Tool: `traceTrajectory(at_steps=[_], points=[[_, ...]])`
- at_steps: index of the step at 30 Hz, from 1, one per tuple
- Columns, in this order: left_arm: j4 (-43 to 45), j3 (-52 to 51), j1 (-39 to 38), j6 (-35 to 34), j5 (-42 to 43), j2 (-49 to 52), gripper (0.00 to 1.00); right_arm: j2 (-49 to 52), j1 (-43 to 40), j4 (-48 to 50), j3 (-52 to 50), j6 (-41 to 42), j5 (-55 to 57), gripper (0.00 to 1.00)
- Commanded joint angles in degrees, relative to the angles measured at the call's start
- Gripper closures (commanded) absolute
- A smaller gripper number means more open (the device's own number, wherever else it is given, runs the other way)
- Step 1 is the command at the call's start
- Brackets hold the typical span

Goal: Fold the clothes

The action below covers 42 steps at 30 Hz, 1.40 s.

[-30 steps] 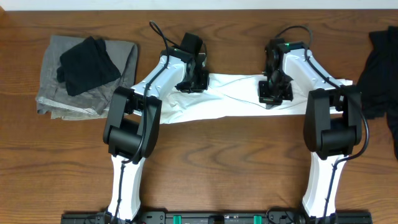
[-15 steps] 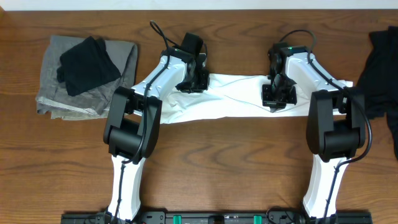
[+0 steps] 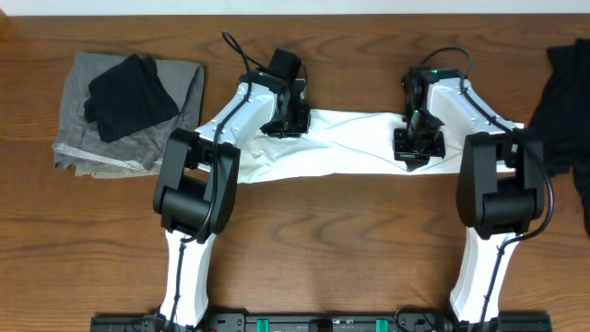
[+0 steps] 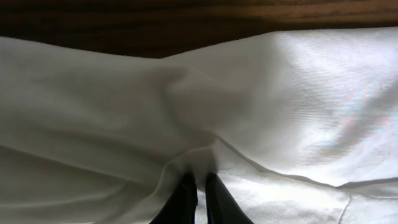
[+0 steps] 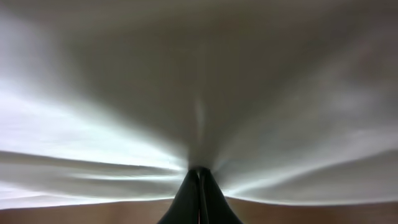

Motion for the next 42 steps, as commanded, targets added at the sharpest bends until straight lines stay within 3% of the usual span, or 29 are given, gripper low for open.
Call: traceTrajectory(at_steps=[1,42], points=[[0.07,-0.09,0.24,-0.31,-2.45,2.08,0.90,0.28,-1.73,-0.28,-0.42,0.72,3.32,0.99],[0.00,-0.09,0.24,-0.31,-2.45,2.08,0.90,-0.59,-15.08,-0.28,-0.39,0.96,9.09,0.99]])
